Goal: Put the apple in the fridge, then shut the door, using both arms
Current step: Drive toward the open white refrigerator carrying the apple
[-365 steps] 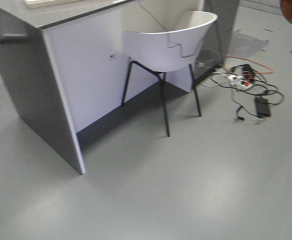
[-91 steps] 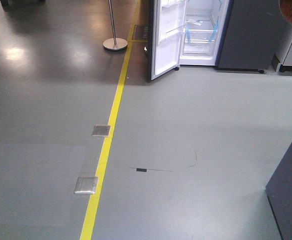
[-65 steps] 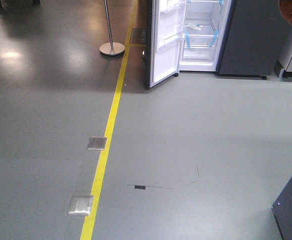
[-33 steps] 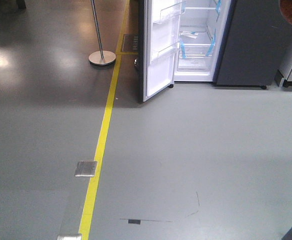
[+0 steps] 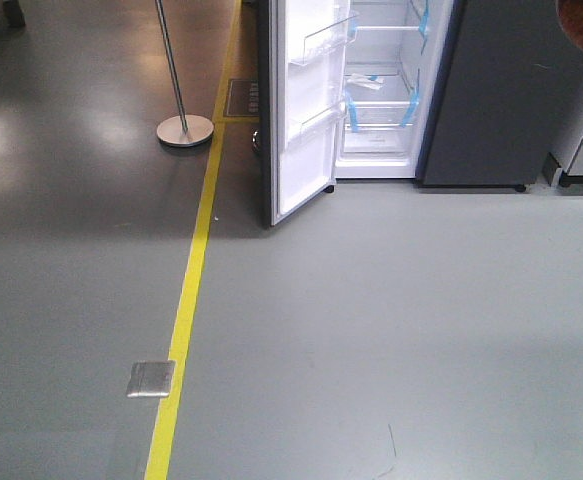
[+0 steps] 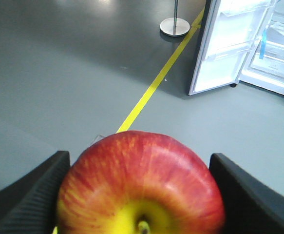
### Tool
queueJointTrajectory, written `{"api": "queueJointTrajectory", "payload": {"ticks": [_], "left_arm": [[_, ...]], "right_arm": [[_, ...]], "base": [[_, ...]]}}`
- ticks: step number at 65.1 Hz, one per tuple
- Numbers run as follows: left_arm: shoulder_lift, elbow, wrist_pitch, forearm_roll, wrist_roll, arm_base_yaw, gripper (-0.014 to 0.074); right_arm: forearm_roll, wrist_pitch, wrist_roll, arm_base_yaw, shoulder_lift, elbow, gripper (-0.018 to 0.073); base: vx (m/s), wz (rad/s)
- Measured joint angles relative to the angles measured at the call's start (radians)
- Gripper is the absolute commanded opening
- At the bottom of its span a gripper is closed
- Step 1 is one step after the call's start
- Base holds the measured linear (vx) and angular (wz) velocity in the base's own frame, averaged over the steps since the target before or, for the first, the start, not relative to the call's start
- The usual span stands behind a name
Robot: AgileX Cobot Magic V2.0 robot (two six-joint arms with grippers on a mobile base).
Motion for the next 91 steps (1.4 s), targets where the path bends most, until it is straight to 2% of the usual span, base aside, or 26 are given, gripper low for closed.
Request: {"api": "queueJointTrajectory", "payload": {"ticks": [91], "left_arm": [[0.0,0.0,0.0,0.0,0.0,0.0,-0.0007]], "right_arm": [[0.0,0.0,0.0,0.0,0.0,0.0,0.0104]], "base": [[0.25,0.0]]}}
